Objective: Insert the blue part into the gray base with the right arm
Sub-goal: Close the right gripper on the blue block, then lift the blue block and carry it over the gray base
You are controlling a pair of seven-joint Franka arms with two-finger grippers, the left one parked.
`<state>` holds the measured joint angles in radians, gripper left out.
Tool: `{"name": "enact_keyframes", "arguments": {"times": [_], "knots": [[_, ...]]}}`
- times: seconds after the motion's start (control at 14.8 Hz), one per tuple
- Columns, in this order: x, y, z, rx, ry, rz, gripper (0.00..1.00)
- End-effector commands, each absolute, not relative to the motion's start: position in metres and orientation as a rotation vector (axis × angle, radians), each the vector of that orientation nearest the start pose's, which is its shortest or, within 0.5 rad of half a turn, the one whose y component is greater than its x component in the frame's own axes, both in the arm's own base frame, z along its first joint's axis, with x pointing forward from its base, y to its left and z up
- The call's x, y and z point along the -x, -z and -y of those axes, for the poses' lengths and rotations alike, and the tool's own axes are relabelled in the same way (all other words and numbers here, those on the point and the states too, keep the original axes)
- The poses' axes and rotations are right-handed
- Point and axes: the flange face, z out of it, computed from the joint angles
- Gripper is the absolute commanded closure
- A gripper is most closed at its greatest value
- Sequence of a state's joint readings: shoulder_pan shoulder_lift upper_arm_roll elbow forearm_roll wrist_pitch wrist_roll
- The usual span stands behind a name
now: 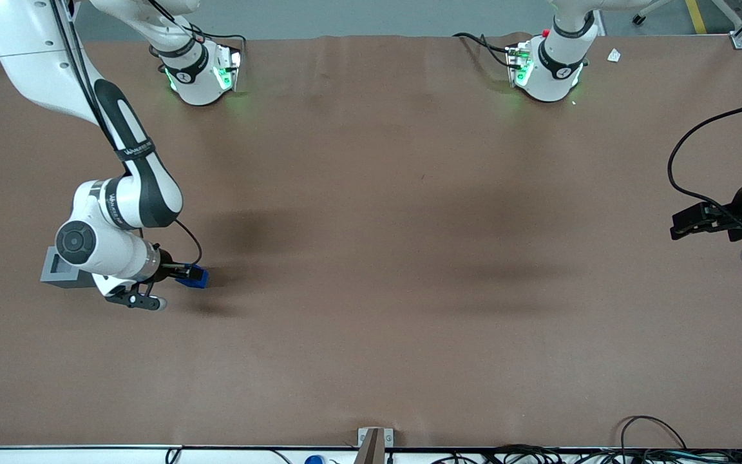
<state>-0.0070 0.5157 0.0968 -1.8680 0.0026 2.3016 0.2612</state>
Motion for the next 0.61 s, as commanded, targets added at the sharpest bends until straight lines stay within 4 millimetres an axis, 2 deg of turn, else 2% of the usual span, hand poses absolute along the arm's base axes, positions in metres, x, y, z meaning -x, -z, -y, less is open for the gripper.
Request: {"name": "enact_keyframes", "arguments": {"times": [0.0, 0.34, 0.54], "knots": [[-0.6195, -0.2373, -0.0584, 3.096, -0.105, -0.283, 0.14], [-0.6199, -0.2367, -0.0584, 3.095, -0.100, -0.281, 0.24], [-0.6201, -0.2368, -0.0584, 3.095, -0.098, -0.281, 0.36]]}}
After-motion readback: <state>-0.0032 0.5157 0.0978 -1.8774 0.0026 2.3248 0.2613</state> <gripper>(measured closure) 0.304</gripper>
